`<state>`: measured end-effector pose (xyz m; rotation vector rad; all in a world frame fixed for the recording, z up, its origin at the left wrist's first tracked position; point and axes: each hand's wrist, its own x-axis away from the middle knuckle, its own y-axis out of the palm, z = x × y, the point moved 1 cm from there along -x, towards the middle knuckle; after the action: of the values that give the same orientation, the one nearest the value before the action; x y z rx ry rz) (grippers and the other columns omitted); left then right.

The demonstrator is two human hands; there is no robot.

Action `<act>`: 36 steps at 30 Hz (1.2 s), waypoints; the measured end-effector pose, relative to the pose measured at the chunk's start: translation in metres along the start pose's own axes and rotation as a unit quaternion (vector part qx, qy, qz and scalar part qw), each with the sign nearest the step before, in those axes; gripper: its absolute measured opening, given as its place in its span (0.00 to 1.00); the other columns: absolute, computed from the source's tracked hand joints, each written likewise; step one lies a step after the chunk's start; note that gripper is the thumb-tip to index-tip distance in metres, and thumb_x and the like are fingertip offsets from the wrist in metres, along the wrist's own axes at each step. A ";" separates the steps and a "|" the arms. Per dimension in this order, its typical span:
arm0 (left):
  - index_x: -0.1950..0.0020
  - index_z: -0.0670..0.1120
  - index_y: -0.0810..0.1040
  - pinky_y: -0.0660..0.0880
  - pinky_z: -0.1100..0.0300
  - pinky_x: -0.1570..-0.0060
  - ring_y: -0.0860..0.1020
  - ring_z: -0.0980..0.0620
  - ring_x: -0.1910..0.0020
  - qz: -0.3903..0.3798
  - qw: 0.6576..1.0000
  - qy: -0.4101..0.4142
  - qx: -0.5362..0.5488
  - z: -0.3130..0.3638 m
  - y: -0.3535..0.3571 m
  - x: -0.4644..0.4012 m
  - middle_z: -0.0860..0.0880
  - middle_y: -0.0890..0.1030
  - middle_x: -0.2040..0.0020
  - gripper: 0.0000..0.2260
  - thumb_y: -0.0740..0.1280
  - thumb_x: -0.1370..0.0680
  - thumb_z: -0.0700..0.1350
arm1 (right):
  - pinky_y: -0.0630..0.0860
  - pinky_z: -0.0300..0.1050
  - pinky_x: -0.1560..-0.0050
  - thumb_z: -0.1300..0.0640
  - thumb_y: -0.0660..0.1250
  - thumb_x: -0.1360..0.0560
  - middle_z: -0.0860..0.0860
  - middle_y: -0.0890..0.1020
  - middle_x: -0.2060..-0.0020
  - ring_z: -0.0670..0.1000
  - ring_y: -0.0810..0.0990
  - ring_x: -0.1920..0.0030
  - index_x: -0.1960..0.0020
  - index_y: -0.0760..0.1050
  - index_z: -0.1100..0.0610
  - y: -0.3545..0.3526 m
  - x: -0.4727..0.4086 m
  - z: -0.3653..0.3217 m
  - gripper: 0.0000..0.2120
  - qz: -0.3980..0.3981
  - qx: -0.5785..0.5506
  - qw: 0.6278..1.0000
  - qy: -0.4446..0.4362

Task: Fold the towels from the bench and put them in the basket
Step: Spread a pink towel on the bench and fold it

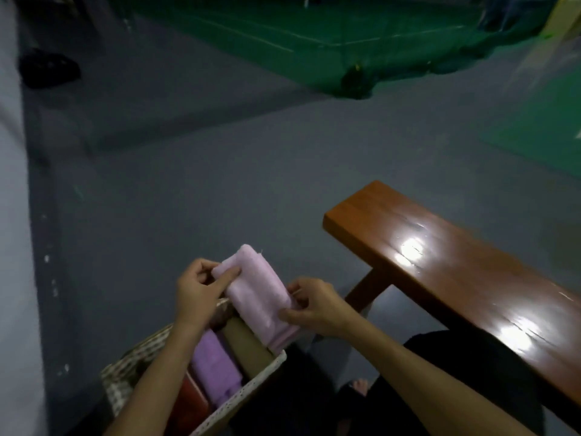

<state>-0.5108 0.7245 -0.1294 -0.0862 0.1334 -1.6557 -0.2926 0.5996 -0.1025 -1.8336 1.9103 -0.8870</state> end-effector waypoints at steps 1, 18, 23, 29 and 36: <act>0.56 0.40 0.79 0.79 0.59 0.66 0.78 0.54 0.65 0.009 1.000 -0.010 -0.008 -0.014 -0.011 -0.001 0.43 0.83 0.63 0.13 0.82 0.28 0.43 | 0.72 0.34 0.66 0.48 0.78 0.27 0.44 0.81 0.60 0.41 0.77 0.63 0.46 0.78 0.51 0.017 -0.010 0.001 0.14 -0.018 -0.004 1.000 0.013; 0.44 0.46 0.82 0.80 0.54 0.50 0.83 0.48 0.49 0.001 0.965 -0.244 -0.097 -0.268 -0.037 -0.032 0.51 0.85 0.52 0.07 0.74 0.21 0.39 | 0.74 0.45 0.48 0.56 0.66 0.20 0.53 0.83 0.45 0.52 0.79 0.48 0.40 0.77 0.57 0.228 -0.092 0.095 0.11 -0.104 -0.001 0.973 0.206; 0.40 0.40 0.83 0.77 0.60 0.49 0.82 0.51 0.49 -0.007 0.959 -0.268 -0.089 -0.317 -0.021 -0.044 0.48 0.84 0.49 0.11 0.75 0.22 0.37 | 0.72 0.48 0.48 0.57 0.67 0.22 0.53 0.83 0.47 0.54 0.80 0.46 0.40 0.76 0.58 0.250 -0.109 0.118 0.11 -0.089 -0.004 0.970 0.226; 0.48 0.42 0.83 0.81 0.49 0.42 0.84 0.45 0.47 0.008 0.957 -0.277 -0.081 -0.353 0.002 -0.052 0.47 0.86 0.52 0.05 0.74 0.22 0.34 | 0.69 0.44 0.37 0.60 0.62 0.17 0.57 0.79 0.33 0.57 0.78 0.34 0.27 0.69 0.60 0.260 -0.121 0.127 0.19 -0.131 0.002 0.962 0.237; 0.63 0.51 0.70 0.76 0.53 0.55 0.75 0.54 0.64 -0.029 0.959 -0.234 -0.157 -0.380 0.003 -0.054 0.52 0.75 0.67 0.18 0.73 0.22 0.34 | 0.69 0.38 0.40 0.61 0.70 0.23 0.56 0.77 0.29 0.57 0.76 0.31 0.23 0.68 0.59 0.245 -0.113 0.126 0.29 -0.148 -0.019 0.962 0.229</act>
<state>-0.5548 0.7913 -0.5047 -0.7238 0.0303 -1.6178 -0.3870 0.6776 -0.3739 -2.1149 1.9364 -1.4934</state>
